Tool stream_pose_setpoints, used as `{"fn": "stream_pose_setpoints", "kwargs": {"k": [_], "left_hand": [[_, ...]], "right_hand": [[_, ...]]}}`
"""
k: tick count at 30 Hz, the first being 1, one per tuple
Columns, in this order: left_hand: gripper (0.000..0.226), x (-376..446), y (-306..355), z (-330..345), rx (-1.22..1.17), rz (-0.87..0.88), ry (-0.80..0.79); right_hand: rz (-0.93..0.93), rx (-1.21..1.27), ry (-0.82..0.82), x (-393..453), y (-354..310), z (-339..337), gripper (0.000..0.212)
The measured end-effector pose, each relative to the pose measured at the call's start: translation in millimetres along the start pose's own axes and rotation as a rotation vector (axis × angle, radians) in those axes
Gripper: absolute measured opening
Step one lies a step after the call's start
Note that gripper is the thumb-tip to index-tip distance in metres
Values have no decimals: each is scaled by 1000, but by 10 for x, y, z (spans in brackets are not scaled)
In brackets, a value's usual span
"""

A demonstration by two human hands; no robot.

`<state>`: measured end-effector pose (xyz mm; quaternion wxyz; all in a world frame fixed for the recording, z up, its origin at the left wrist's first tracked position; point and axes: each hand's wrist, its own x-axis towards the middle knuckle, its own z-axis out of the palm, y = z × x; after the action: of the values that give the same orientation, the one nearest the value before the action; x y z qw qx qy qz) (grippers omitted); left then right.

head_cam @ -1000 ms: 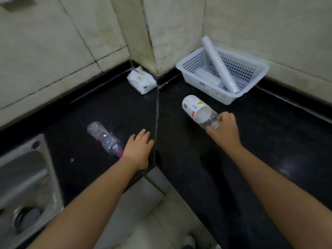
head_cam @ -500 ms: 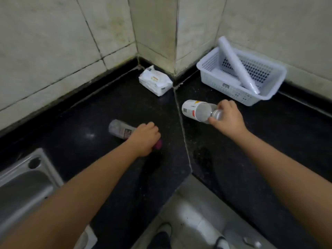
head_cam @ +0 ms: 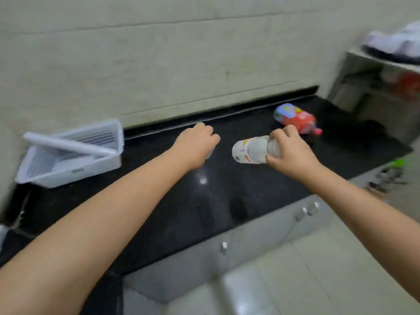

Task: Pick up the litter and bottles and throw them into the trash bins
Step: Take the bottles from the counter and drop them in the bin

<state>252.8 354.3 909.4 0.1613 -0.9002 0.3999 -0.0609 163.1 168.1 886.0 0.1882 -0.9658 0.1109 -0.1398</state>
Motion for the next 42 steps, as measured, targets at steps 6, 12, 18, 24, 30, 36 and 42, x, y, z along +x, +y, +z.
{"fn": "stream_pose_setpoints", "kwargs": {"k": [6, 12, 18, 24, 30, 36, 42], "left_hand": [[38, 991, 2504, -974, 83, 499, 490], [23, 1095, 5283, -1615, -132, 833, 618], [27, 783, 7340, -2037, -419, 957, 343], [31, 912, 9035, -2054, -679, 1083, 76], [29, 1453, 10736, -1788, -544, 1283, -108], [29, 2134, 12447, -1084, -313, 1419, -282], [39, 2502, 13629, 304, -149, 1366, -462]], "right_hand": [[395, -146, 265, -1480, 1982, -1235, 33], [712, -277, 384, -3346, 3498, -2183, 28], [1096, -259, 522, -4919, 4497, -2599, 27], [1491, -106, 547, -5968, 5376, -2606, 34], [1734, 34, 596, -6385, 6771, -2523, 28], [1963, 233, 519, -6503, 8520, -1979, 41], [2096, 478, 456, -6622, 9877, -695, 37]]}}
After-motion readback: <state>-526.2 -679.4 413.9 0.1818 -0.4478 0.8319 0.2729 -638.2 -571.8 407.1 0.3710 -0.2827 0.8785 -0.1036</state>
